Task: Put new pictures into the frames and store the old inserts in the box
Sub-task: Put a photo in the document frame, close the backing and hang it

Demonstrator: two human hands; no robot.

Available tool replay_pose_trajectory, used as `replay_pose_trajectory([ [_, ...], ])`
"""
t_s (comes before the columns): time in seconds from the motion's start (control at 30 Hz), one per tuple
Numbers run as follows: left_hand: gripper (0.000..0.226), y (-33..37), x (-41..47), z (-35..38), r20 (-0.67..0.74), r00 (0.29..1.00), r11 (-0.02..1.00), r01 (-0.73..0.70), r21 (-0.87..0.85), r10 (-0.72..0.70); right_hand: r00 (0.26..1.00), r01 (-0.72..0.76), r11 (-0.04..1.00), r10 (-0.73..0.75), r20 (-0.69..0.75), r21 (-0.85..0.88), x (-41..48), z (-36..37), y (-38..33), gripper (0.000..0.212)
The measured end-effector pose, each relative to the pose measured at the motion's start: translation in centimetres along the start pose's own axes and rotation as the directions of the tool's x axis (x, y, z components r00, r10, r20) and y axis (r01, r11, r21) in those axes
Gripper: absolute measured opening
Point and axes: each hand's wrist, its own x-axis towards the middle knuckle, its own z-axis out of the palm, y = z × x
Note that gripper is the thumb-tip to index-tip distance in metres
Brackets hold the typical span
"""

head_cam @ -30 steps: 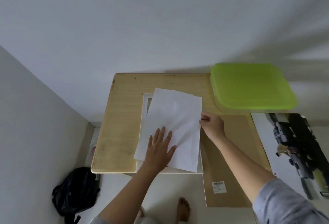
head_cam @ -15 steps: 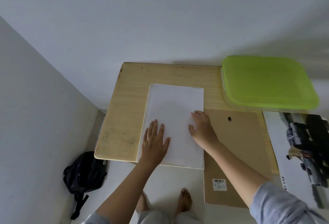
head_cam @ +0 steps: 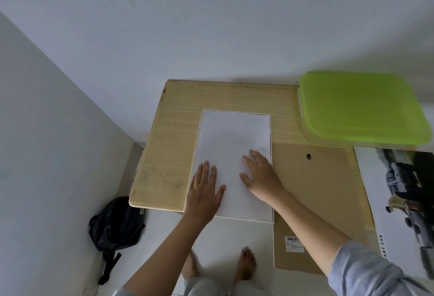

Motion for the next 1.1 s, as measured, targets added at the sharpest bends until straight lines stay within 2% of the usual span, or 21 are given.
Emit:
replay_pose_trajectory([
  [0.07, 0.063, -0.4, -0.1, 0.0, -0.008, 1.0, 1.0, -0.017, 0.017, 0.017, 1.0, -0.005, 1.0, 0.005, 0.001, 0.015, 0.1, 0.0, -0.3, 0.056],
  [0.17, 0.063, -1.0, 0.3, 0.0, -0.059, 0.998, 1.0, -0.022, 0.019, 0.024, 0.996, -0.037, 0.999, 0.038, -0.082, 0.006, 0.2, 0.2, -0.3, 0.055],
  [0.37, 0.073, -2.4, 0.8, -0.6, -0.117, 0.992, 0.996, 0.036, -0.087, -0.046, 0.947, -0.215, 0.975, 0.224, -0.232, 0.062, -0.5, 0.6, 0.4, 0.058],
  [0.57, 0.092, -3.3, 1.3, -0.2, -0.078, 0.995, 0.989, 0.052, -0.139, -0.063, 0.935, -0.242, 0.956, 0.275, -0.226, 0.163, -1.0, 1.4, 0.3, 0.06],
  [0.73, 0.08, -3.9, 2.0, -0.8, -0.082, 0.995, 0.982, 0.045, -0.181, -0.061, 0.945, -0.22, 0.96, 0.254, -0.207, 0.173, 0.0, 1.4, -0.3, 0.061],
  [1.1, 0.081, -7.3, 3.4, -2.6, -0.002, 0.995, 0.972, 0.092, -0.215, -0.095, 0.964, -0.188, 0.966, 0.216, -0.154, 0.176, 1.7, 1.6, -2.6, 0.061],
])
